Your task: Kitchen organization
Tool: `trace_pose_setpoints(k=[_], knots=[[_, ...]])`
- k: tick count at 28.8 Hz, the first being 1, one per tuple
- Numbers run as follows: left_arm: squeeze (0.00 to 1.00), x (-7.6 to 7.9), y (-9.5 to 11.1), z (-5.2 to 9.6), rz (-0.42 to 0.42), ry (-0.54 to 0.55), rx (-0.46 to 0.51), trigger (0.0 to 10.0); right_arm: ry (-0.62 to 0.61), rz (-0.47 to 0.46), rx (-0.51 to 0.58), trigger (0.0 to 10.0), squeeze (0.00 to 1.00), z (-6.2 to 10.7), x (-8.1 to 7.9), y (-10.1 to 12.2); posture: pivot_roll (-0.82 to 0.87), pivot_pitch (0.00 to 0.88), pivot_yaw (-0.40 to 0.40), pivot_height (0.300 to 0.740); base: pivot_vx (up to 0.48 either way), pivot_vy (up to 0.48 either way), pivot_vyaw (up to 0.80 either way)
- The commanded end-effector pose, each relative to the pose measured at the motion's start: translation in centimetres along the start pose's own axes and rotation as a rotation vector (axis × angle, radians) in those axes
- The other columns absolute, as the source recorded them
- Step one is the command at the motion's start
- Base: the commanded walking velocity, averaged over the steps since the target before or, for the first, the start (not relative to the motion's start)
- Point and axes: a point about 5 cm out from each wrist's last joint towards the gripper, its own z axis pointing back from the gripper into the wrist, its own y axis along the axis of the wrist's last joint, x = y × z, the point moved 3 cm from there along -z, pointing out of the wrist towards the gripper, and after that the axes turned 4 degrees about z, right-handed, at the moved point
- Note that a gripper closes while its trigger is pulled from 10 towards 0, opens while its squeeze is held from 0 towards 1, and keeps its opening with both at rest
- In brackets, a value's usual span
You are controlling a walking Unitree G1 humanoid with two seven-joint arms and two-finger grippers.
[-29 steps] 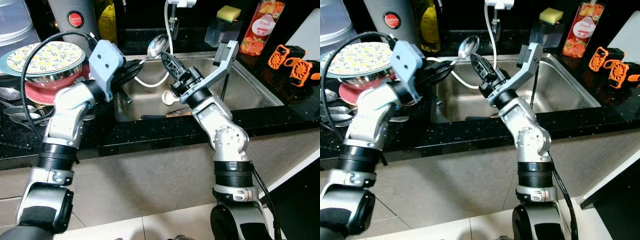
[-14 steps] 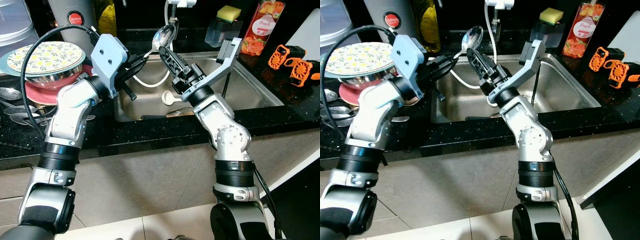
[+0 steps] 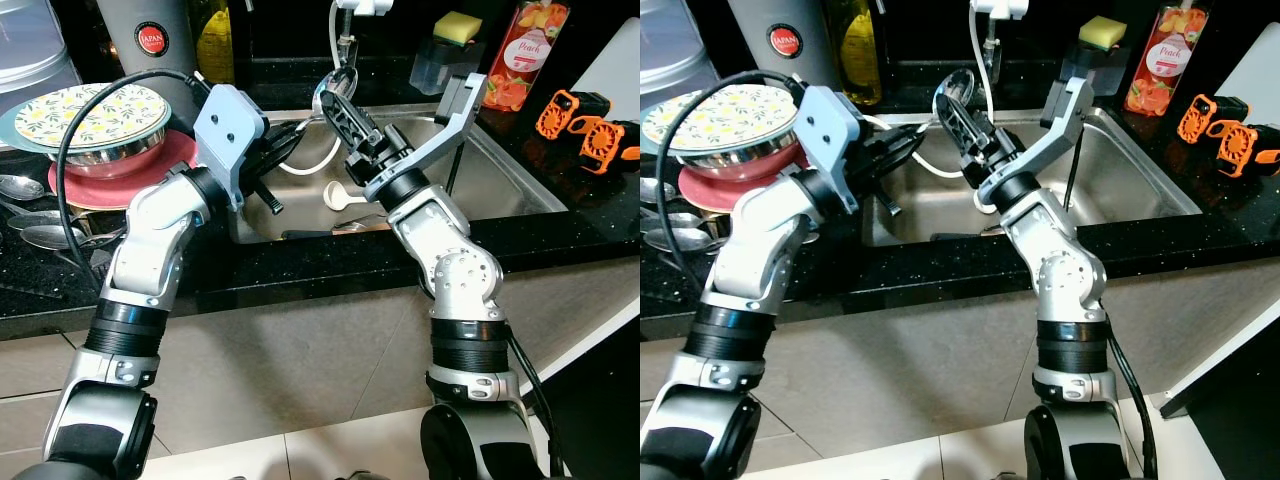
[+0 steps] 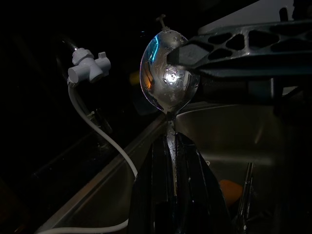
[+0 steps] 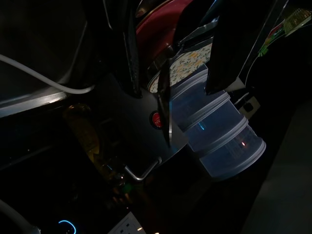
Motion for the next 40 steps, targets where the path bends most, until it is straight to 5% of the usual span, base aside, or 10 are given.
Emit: trace_pose_setpoints(k=[1,3,6,20,21,22,23,32,33,40], knots=[[0.00,0.6,-0.5,-0.2,0.031,-0.013,-0.008,10.0,0.003,0.017,0.013,10.0,0.00,-0.1,-0.3,0.3,0.08,0.000,-0.037,0.740,0.000,0.000,0.00],[0.00,0.9,-0.5,-0.2,0.033,-0.025,-0.010,10.0,0.001,0.018,0.012,9.2,0.00,-0.1,-0.3,0.2,0.08,0.000,-0.034,0.740,0.000,0.000,0.00],[0.00,1.4,-0.8,-0.3,0.043,-0.054,-0.023,10.0,-0.008,0.038,0.004,0.0,0.00,-0.1,-0.2,-0.1,0.08,0.000,-0.033,0.740,0.000,0.000,0.00],[0.00,1.9,-1.2,-0.2,0.025,-0.055,-0.040,10.0,-0.019,0.054,-0.003,0.0,0.00,0.0,0.0,-0.5,0.08,0.000,-0.031,0.740,0.000,0.000,0.00],[0.00,1.9,-1.1,-0.2,0.037,-0.046,-0.031,10.0,-0.024,0.067,-0.007,8.5,0.00,0.0,0.1,-0.5,0.09,0.000,-0.030,0.740,0.000,0.000,0.00],[0.03,1.9,-1.0,-0.2,0.054,-0.042,-0.019,10.0,-0.029,0.083,-0.012,10.0,0.00,0.0,0.1,-0.6,0.09,0.000,-0.030,0.740,0.000,0.000,0.00],[1.00,1.8,-1.0,-0.1,0.067,-0.028,-0.014,10.0,-0.036,0.102,-0.016,10.0,0.00,0.0,0.2,-0.6,0.09,0.000,-0.030,0.740,0.000,0.000,0.00],[0.78,1.0,-0.5,0.7,0.119,0.023,0.011,10.0,-0.094,0.158,-0.010,10.0,0.00,0.0,1.1,-0.6,0.09,0.000,-0.029,0.740,0.000,0.000,0.00],[0.00,0.4,-0.1,1.4,0.142,0.058,0.034,10.0,-0.141,0.162,0.002,10.0,0.00,0.0,1.9,-0.3,0.09,0.000,-0.030,0.740,0.000,0.000,0.00],[0.00,0.0,-0.8,3.3,0.177,0.134,0.011,10.0,-0.383,0.301,-0.016,10.0,0.00,0.5,5.7,-0.7,0.11,0.000,-0.042,0.740,0.000,0.000,0.00]])
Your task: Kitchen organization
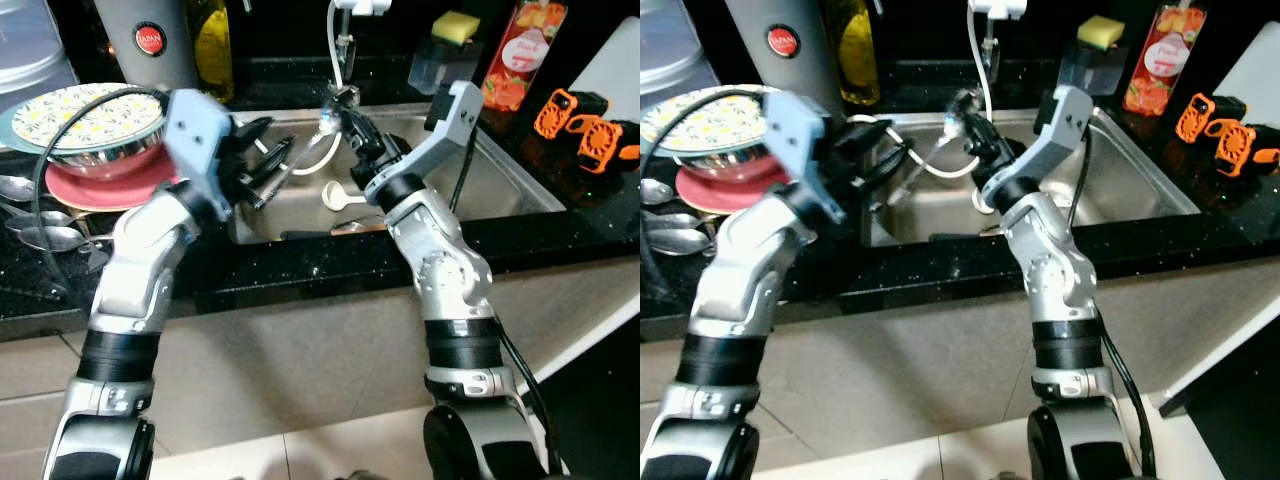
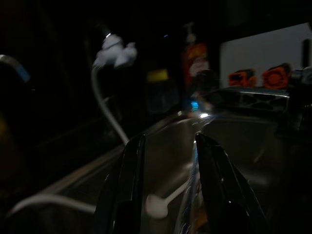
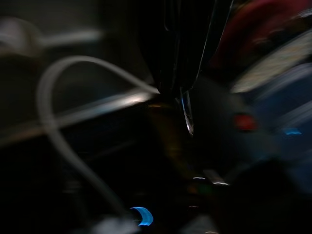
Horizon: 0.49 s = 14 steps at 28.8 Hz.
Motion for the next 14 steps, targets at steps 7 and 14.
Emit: trace_pose_setpoints(k=[7,14], knots=[[0.00,0.2,-0.6,0.7,0.007,0.039,-0.026,10.0,-0.092,0.138,-0.035,10.0,0.00,-0.4,1.2,-1.4,0.12,0.000,-0.050,0.740,0.000,0.000,0.00],[0.00,0.4,-1.8,1.4,0.009,0.073,-0.081,10.0,-0.276,0.216,-0.289,10.0,0.00,0.6,4.0,-6.9,0.12,0.000,-0.051,0.740,0.000,0.000,0.00]])
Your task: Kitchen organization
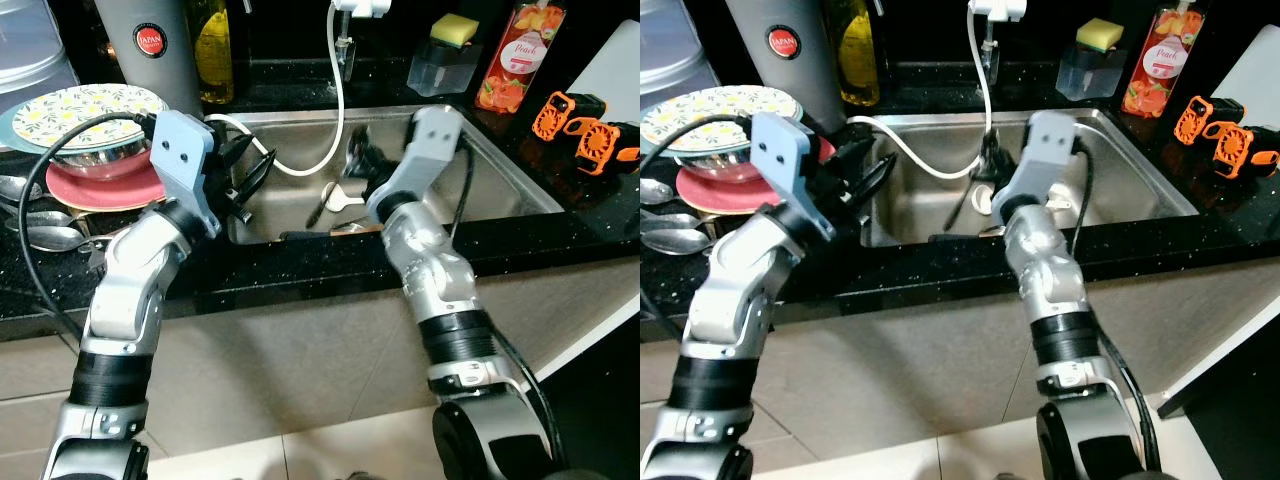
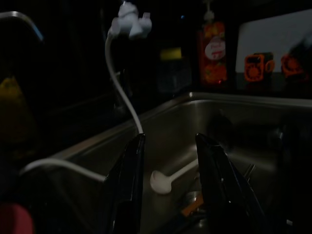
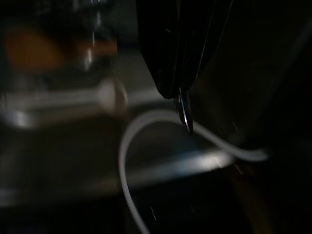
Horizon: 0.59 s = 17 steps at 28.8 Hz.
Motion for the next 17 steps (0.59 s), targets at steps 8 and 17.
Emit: trace_pose_setpoints(k=[8,17], knots=[[0.00,0.1,-1.2,0.8,-0.011,0.029,-0.054,10.0,-0.099,0.036,0.003,10.0,1.00,0.0,2.0,-0.8,0.12,0.000,-0.044,0.740,0.000,0.000,0.00],[0.00,-0.4,-2.8,1.6,-0.014,0.089,-0.103,10.0,-0.047,0.013,0.198,10.0,0.00,0.8,1.9,2.0,0.12,0.000,-0.048,0.740,0.000,0.000,0.00]])
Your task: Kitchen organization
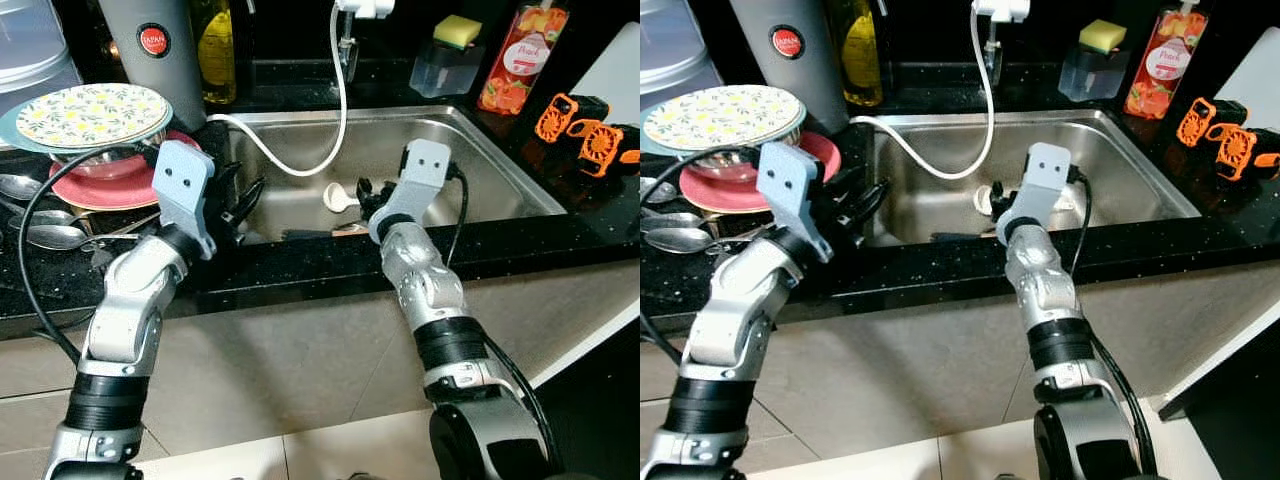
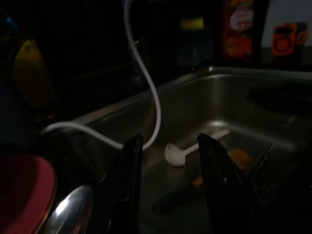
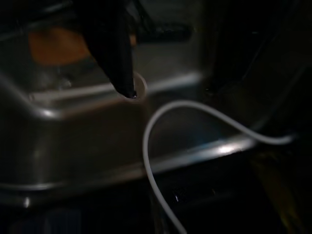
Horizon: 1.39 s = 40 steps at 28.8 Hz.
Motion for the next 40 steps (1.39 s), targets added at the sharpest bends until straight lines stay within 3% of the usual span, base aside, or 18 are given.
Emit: trace_pose_setpoints(k=[1,6,10,12,15,21,27,33,35,36,40], knots=[[0.00,0.1,-0.5,0.2,-0.007,0.001,-0.018,10.0,0.008,-0.004,0.054,10.0,0.00,0.3,0.4,0.8,0.12,0.000,-0.048,0.740,0.000,0.000,0.00],[0.00,-0.1,-0.5,0.6,-0.030,0.002,-0.033,10.0,0.048,-0.006,0.099,10.0,0.00,0.8,0.5,1.3,0.12,0.000,-0.047,0.740,0.000,0.000,0.00],[0.00,-0.2,-0.1,1.6,-0.054,-0.021,-0.046,10.0,0.110,0.003,0.074,10.0,0.00,2.2,0.9,0.1,0.12,0.000,-0.047,0.740,0.000,0.000,0.00],[0.00,-0.2,0.0,2.0,-0.060,-0.032,-0.052,10.0,0.121,0.030,0.065,10.0,0.00,2.6,1.1,-0.4,0.12,0.000,-0.046,0.740,0.000,0.000,0.00],[0.00,-0.1,0.5,3.2,-0.082,-0.062,-0.068,10.0,0.126,0.153,0.039,10.0,0.00,3.6,1.5,-2.0,0.13,0.000,-0.045,0.740,0.000,0.000,0.00],[0.00,-0.1,0.9,4.4,-0.100,-0.069,-0.085,10.0,0.117,0.183,0.024,10.0,0.00,4.1,2.0,-2.6,0.14,0.000,-0.056,0.740,0.000,0.000,0.00],[0.00,0.0,0.9,4.7,-0.097,-0.066,-0.101,10.0,0.126,0.214,-0.009,10.0,0.00,5.0,3.1,-3.2,0.14,0.000,-0.061,0.740,0.000,0.000,0.00],[0.00,0.5,0.6,5.2,-0.094,-0.094,-0.133,10.0,0.129,0.230,-0.010,10.0,0.00,5.1,3.1,-3.2,0.14,0.000,-0.056,0.740,0.000,0.000,0.00],[0.00,0.4,0.6,6.2,-0.125,-0.134,-0.174,10.0,0.145,0.255,-0.013,10.0,0.00,4.9,2.7,-3.1,0.13,0.000,-0.050,0.740,0.000,0.000,0.00],[0.00,-0.8,0.7,7.2,-0.151,-0.124,-0.210,10.0,0.164,0.257,-0.010,10.0,0.00,4.6,2.1,-2.9,0.12,0.000,-0.050,0.740,0.000,0.000,0.00],[0.00,-2.2,1.0,8.1,-0.178,-0.092,-0.235,10.0,0.180,0.251,-0.010,10.0,0.00,4.4,1.6,-2.6,0.13,0.000,-0.051,0.740,0.000,0.000,0.00]])
